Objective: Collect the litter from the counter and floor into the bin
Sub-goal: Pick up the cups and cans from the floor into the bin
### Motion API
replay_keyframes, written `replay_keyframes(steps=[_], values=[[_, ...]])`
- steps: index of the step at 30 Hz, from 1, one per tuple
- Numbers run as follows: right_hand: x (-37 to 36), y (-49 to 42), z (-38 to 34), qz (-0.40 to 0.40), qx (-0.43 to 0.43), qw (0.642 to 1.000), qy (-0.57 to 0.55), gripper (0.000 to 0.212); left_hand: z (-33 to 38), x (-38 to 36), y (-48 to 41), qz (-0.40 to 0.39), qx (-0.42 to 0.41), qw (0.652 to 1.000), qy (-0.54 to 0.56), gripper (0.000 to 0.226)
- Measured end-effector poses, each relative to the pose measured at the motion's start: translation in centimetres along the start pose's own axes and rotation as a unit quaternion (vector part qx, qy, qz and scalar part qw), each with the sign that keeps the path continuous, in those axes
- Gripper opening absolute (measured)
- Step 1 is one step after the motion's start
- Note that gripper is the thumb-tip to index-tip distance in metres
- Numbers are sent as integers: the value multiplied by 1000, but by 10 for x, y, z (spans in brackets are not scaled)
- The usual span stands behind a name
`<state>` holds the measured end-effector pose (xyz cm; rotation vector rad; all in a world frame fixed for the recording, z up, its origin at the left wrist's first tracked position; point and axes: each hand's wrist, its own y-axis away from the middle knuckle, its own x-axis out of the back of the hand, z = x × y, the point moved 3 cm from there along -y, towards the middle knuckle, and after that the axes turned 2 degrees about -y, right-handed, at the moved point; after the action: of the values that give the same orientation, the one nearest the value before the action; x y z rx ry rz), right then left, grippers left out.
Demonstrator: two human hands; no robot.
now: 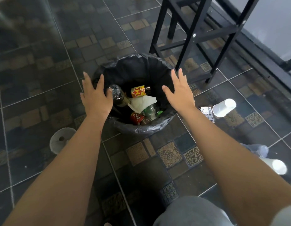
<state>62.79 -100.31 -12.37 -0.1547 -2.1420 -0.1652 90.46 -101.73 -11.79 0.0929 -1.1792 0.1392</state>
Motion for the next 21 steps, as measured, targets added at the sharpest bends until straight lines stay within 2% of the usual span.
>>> replay_keyframes(steps=[2, 6, 11, 16, 18, 21], values=[[4, 7, 5, 11, 15, 999, -41, 65, 10, 2, 8, 28, -12, 999, -43, 55], [21, 37, 37, 62, 22, 992, -107, 63, 59, 0, 36, 72, -84, 993, -50, 53], [44, 76, 108, 71, -25, 995, -72, 61, 154, -27, 83, 60, -224, 973, 10, 54], [57, 108, 174, 55, -91, 994, -11, 63, 229, -71, 132, 24, -335, 940, 66, 51], [54, 118, 194, 36, -105, 994, 10, 68, 243, -100, 146, -21, -366, 929, 57, 51], [45, 130, 216, -4, -112, 993, 41, 74, 244, -149, 153, -110, -365, 924, 30, 51]])
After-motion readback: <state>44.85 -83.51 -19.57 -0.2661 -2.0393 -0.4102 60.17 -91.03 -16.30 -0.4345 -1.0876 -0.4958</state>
